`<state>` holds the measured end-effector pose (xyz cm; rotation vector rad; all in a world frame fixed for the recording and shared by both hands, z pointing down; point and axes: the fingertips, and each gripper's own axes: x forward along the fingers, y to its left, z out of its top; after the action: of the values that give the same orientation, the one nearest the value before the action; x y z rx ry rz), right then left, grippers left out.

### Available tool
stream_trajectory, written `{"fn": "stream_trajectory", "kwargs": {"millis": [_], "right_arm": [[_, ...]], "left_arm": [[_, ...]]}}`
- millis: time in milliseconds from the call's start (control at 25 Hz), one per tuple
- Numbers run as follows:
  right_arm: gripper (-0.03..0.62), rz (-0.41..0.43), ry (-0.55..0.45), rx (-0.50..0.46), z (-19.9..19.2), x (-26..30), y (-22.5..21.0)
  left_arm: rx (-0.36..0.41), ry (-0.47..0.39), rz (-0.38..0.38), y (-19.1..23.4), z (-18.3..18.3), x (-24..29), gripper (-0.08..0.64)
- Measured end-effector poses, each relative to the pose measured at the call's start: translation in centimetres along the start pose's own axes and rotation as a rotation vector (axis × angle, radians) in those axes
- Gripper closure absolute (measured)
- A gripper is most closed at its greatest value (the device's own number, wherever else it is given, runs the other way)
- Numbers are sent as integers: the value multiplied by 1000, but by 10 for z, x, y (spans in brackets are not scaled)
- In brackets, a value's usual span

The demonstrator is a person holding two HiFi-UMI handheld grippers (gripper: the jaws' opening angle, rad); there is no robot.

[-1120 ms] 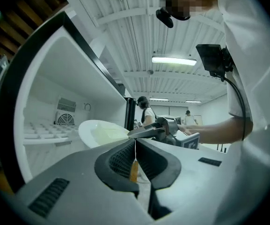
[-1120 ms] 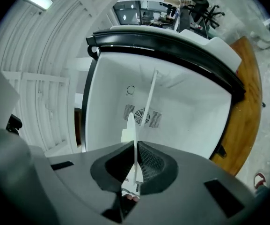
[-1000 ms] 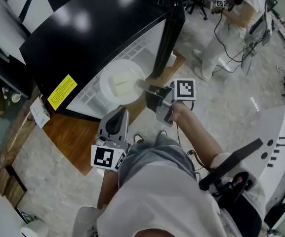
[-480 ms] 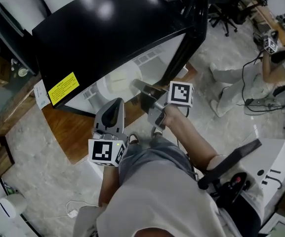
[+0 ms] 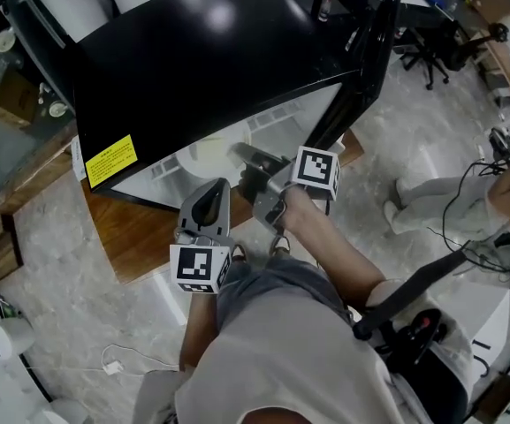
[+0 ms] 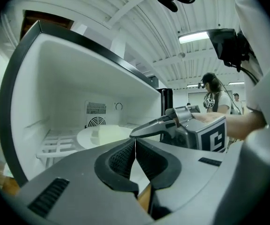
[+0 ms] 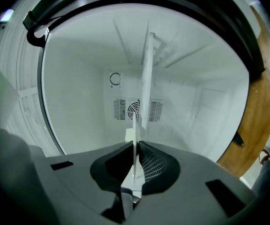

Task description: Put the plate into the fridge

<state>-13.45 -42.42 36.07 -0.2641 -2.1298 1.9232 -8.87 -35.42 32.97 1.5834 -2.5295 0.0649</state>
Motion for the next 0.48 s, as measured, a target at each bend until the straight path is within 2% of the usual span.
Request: {"fn": "stream_trajectory", "kwargs": {"millis": [240, 320, 480], "right_arm": [[554, 64, 37, 32, 11, 3, 7], [491, 104, 61, 58, 12, 5, 13], [466, 170, 124, 108, 9, 3, 16]], "left_arm": [[24, 11, 33, 0, -10, 25, 540], [19, 7, 44, 1, -8, 30, 540], [-2, -13, 54, 5, -5, 41, 540]]}}
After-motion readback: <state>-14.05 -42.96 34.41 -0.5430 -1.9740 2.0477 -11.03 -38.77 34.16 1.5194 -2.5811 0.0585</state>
